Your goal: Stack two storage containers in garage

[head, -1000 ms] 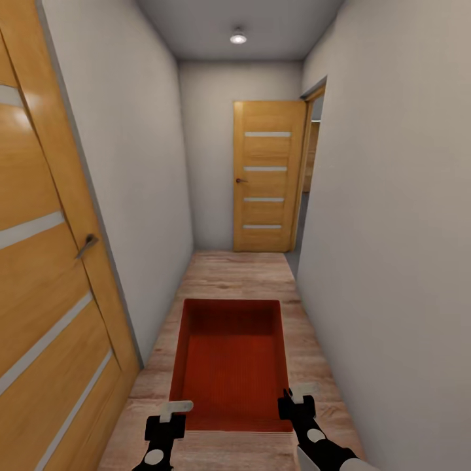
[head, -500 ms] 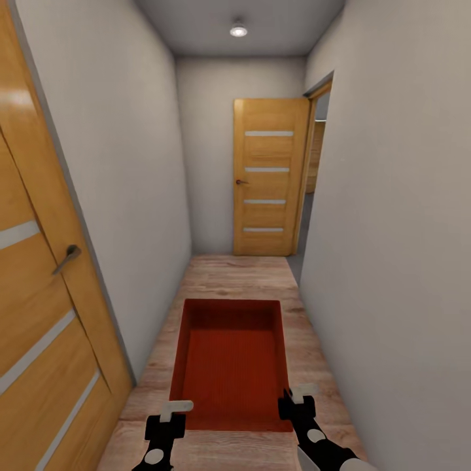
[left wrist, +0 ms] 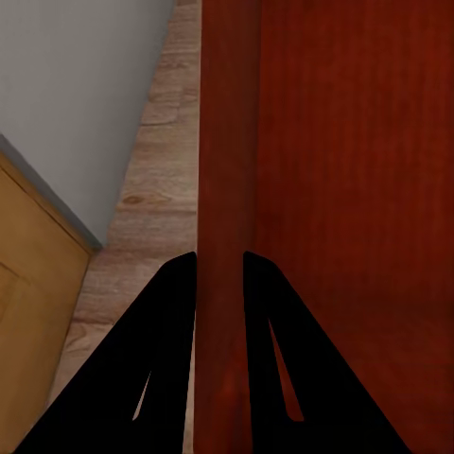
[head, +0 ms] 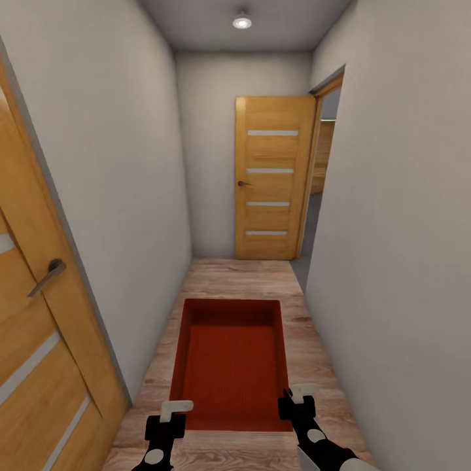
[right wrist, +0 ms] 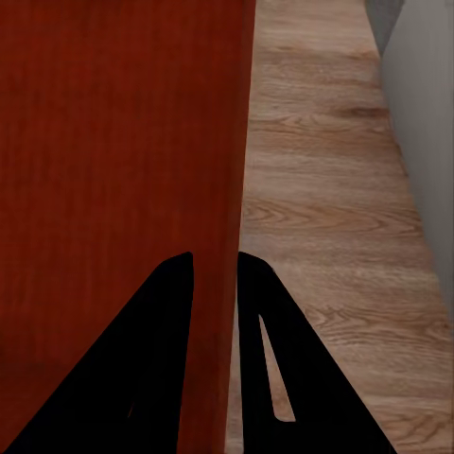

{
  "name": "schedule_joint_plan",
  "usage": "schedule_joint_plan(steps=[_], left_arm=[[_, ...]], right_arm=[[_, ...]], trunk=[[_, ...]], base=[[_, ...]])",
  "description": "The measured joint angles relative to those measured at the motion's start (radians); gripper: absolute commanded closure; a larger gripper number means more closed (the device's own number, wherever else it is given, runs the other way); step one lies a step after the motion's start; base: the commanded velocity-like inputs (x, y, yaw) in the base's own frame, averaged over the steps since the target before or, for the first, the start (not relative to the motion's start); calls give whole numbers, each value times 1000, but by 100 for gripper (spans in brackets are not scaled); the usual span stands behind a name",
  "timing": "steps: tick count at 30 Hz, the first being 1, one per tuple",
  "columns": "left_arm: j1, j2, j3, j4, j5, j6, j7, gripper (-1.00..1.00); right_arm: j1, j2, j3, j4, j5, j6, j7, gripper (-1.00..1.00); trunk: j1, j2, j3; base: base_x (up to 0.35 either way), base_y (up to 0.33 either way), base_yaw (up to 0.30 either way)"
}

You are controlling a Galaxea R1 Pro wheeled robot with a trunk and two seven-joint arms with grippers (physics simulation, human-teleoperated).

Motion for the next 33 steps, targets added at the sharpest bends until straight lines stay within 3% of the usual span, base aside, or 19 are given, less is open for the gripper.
schedule_joint_plan(steps=[33], left_arm=[[0,0,0,0,0,1,0,100]], right_arm=[[0,0,0,1,0,0,0,100]], trunk=[[0,0,0]], base=[[322,4,0]])
